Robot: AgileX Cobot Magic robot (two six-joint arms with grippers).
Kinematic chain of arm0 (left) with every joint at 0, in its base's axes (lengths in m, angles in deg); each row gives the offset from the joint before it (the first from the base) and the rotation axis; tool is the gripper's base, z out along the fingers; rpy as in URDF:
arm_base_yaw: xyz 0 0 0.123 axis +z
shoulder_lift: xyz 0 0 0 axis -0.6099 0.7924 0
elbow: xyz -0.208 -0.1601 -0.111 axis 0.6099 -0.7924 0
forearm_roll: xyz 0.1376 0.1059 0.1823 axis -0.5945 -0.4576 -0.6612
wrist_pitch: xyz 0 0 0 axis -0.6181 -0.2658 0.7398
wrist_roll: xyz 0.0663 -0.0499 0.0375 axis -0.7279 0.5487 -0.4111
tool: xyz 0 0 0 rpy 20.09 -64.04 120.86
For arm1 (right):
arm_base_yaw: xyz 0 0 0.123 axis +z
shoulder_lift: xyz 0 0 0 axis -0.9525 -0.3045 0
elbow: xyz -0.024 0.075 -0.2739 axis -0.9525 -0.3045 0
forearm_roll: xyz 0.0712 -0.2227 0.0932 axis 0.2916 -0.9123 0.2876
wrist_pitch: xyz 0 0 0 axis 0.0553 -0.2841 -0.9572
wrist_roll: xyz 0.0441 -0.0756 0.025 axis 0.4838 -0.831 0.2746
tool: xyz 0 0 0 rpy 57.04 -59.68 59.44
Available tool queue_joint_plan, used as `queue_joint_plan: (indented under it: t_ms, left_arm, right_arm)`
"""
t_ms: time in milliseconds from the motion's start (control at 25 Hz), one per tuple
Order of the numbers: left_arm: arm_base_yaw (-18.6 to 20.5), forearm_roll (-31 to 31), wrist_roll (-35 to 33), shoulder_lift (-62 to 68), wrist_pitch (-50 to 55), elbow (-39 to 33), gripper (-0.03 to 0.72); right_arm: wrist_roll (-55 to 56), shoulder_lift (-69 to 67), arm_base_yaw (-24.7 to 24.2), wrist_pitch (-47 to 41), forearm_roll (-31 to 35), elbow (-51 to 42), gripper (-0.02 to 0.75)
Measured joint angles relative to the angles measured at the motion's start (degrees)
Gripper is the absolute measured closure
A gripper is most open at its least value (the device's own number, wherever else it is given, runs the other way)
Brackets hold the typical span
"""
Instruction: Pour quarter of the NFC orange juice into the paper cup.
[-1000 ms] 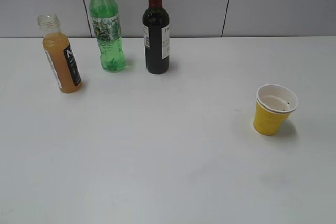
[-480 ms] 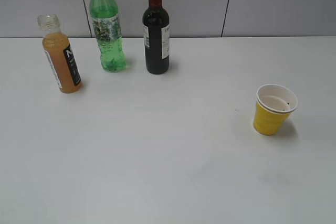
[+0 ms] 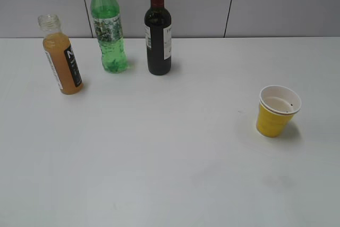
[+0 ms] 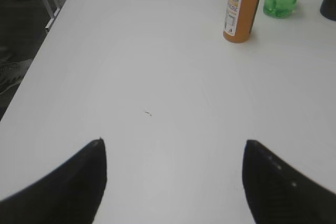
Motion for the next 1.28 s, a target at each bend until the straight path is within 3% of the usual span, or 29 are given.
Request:
queue_joint_plan:
  t_ms: [400,520,640,760,1040,1280]
  left_arm:
    - [0.0,0.0,0.0,0.0,0.0,0.0,0.1]
    - [0.0,0.0,0.0,0.0,0.0,0.0,0.1]
    - [0.0,0.0,0.0,0.0,0.0,0.0,0.1]
    - [0.0,0.0,0.0,0.0,0.0,0.0,0.1]
    - [0.0,0.0,0.0,0.0,0.0,0.0,0.1]
    - [0.0,0.0,0.0,0.0,0.0,0.0,0.1]
  right_arm:
    - [-0.4,-16.8,0.0,31.4,1.3,-13.2,0.148]
    - [6.3,-22.1,0.0,38.1,-4.2,-15.1,0.148]
    - [15.6,-27.7,0.0,44.4,-15.6,-15.7,0.148]
    - [21.8,-34.1,0.0,49.6,-22.1,-15.7,0.148]
    - [23.7,-52.1,0.0,63.3,-26.7,-15.7,0.148]
    - [23.5,-61.7,0.0,74.3,-27.0,-18.0,0.148]
